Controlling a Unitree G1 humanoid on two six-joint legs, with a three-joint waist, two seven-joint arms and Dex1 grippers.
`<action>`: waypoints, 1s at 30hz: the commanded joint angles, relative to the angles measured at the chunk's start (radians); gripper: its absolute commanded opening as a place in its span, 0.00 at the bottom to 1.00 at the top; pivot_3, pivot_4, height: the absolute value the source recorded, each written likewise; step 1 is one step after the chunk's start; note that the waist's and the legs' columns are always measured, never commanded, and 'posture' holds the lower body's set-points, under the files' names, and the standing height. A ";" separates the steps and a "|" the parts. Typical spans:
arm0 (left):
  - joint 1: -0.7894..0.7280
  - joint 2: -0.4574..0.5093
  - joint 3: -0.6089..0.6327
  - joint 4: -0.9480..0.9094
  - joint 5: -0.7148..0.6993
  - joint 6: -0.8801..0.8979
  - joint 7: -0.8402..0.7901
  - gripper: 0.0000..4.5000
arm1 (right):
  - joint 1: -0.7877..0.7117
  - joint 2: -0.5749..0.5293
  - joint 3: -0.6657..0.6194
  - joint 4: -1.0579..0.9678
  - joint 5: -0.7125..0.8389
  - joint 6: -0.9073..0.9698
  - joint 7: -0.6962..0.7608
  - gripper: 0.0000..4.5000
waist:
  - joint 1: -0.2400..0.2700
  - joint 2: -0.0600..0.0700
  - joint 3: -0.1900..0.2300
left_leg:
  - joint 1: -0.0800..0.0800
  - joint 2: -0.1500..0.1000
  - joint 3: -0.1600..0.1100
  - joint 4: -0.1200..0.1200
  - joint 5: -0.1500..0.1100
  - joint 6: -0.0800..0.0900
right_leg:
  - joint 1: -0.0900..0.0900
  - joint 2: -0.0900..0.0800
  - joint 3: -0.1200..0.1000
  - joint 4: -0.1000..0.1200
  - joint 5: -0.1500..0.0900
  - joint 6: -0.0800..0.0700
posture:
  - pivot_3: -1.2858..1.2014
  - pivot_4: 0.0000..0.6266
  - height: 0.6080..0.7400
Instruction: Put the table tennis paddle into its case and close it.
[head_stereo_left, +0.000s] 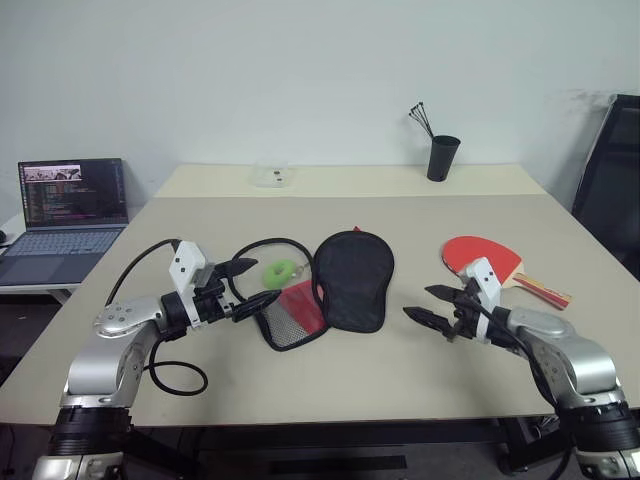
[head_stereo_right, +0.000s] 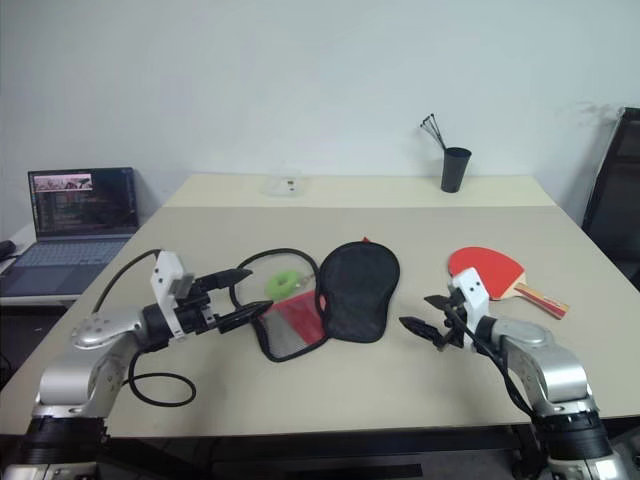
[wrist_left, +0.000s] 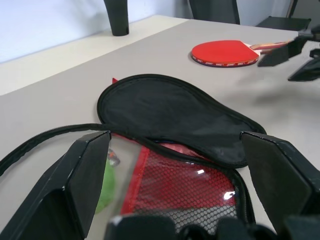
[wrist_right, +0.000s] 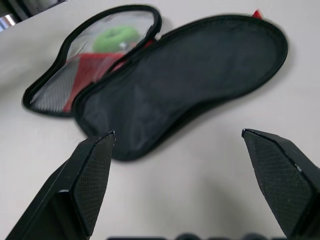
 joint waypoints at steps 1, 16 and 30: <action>-0.022 0.020 0.004 0.007 -0.007 -0.006 -0.032 1.00 | -0.034 0.015 0.009 -0.016 0.010 0.034 -0.020 0.99 | 0.000 0.000 0.000 | 0.000 0.000 0.000 0.000 0.000 0.000 | 0.000 0.000 0.000 0.000 0.000 0.000 | 0.52 0.24 1.00; -0.033 0.016 0.001 0.033 0.005 -0.019 -0.046 1.00 | -0.315 0.260 0.031 0.454 -0.112 0.008 -0.270 0.99 | -0.003 0.000 0.000 | -0.001 0.000 0.000 0.000 0.000 0.000 | -0.002 0.000 0.000 0.000 0.000 0.000 | 0.52 0.24 1.00; -0.036 0.015 -0.002 0.028 0.008 -0.028 -0.040 1.00 | -0.321 0.306 0.064 0.495 -0.119 0.009 -0.217 0.99 | -0.006 0.000 0.000 | -0.001 0.000 0.000 0.000 0.000 0.000 | -0.002 0.000 0.001 0.002 0.000 0.000 | 0.52 0.24 1.00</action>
